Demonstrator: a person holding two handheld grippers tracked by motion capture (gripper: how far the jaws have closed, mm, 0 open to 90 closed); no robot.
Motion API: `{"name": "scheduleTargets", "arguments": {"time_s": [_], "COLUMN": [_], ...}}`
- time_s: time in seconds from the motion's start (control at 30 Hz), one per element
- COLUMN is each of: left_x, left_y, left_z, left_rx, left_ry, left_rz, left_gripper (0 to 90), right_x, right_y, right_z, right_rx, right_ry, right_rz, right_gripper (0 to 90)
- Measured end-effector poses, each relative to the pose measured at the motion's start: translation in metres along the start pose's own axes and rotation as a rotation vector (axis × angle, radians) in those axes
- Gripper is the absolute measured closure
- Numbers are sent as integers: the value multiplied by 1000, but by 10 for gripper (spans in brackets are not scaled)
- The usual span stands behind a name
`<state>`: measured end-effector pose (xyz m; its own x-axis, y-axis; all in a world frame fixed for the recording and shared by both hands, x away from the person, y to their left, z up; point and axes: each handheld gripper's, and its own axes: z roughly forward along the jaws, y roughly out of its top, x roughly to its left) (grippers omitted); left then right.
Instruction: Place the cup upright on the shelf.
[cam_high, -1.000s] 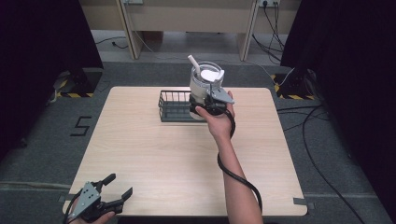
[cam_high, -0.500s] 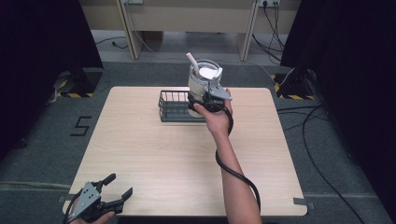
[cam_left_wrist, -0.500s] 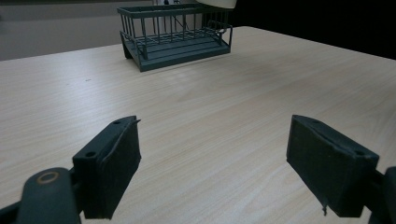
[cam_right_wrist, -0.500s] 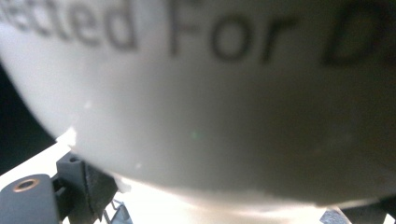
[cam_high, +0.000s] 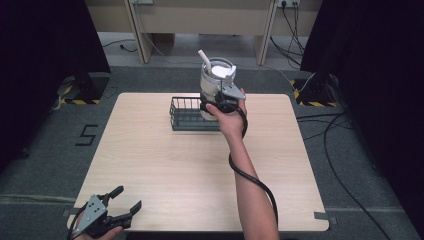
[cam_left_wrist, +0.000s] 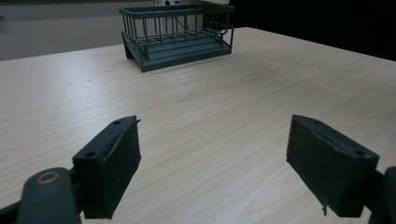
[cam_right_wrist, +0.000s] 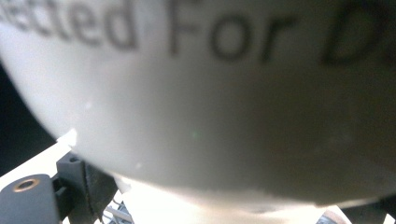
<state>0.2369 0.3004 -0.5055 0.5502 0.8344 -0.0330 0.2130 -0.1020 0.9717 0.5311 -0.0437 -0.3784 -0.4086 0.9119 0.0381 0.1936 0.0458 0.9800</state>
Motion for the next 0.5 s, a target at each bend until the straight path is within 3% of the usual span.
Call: {"name": "scheduleTargets", "arguments": {"time_s": [0.5], "left_x": [1], "left_y": [0], "left_z": [-1], "left_rx": [0], "left_ry": [6], "left_rz": [-3], "left_gripper": [171], "right_x": [8], "right_y": [6], "right_z": [17], "right_rx": [4], "right_ry": [10], "right_rz": [16], "right_gripper": [103]}}
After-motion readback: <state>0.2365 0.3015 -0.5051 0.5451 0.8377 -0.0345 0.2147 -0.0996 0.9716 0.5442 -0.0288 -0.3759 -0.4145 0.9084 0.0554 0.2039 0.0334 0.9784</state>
